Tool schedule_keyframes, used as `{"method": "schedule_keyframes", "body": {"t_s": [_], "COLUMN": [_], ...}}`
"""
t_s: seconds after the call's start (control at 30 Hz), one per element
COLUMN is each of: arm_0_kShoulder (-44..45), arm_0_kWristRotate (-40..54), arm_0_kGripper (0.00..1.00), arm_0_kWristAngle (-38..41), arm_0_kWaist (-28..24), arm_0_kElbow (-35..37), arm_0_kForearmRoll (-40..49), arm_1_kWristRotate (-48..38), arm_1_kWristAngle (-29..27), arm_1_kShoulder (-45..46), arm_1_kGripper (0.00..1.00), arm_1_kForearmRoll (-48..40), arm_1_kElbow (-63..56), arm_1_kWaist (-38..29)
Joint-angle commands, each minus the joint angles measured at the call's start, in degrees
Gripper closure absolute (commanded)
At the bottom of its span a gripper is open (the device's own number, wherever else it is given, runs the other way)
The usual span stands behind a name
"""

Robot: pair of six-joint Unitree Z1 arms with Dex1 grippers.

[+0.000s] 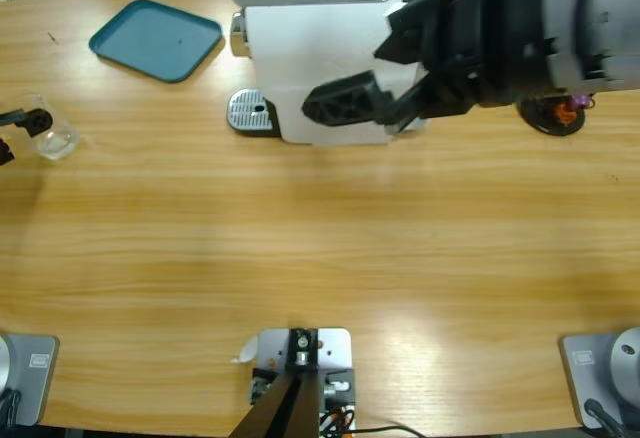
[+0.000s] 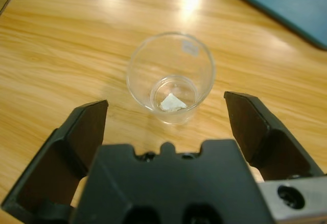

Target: Pour coffee

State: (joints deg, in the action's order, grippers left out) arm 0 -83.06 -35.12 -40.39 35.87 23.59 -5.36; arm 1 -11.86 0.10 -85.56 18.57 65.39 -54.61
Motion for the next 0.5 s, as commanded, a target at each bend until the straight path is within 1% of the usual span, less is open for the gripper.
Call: {"method": "schedule_keyframes", "body": {"t_s": [0.03,0.1,0.23,0.3,0.37,0.5], "arm_0_kShoulder": [-6.25,-7.52,-9.01,-9.23,-9.12,-8.22], "arm_0_kWristRotate": [2.0,2.12,2.77,3.53,4.21,6.43], "arm_0_kGripper": [0.05,0.088,0.091,0.077,0.037,0.036], "arm_0_kWristAngle": [0.57,0.57,0.48,0.45,0.26,0.08], "arm_0_kWaist": [-0.67,-0.85,-1.27,-1.71,-2.01,-2.03], "arm_0_kElbow": [-3.14,-3.18,-3.48,-3.99,-4.32,-4.43], "arm_0_kForearmRoll": [-7.54,-9.14,-11.13,-12.52,-13.59,-13.71], "arm_1_kWristRotate": [-0.71,-0.71,-0.71,-0.71,-0.71,-0.71], "arm_1_kWristAngle": [0.95,0.95,0.95,0.95,1.09,1.39], "arm_1_kShoulder": [-4.63,-5.09,-5.86,-6.4,-6.83,-7.16], "arm_1_kGripper": [0.0,0.0,0.0,0.0,0.0,0.0], "arm_1_kForearmRoll": [-1.08,-1.08,-1.08,-1.17,-1.17,-1.17], "arm_1_kElbow": [0.0,0.0,0.09,0.09,0.09,0.01], "arm_1_kWaist": [-0.52,-0.52,-0.52,-0.5,-0.5,-0.52]}}
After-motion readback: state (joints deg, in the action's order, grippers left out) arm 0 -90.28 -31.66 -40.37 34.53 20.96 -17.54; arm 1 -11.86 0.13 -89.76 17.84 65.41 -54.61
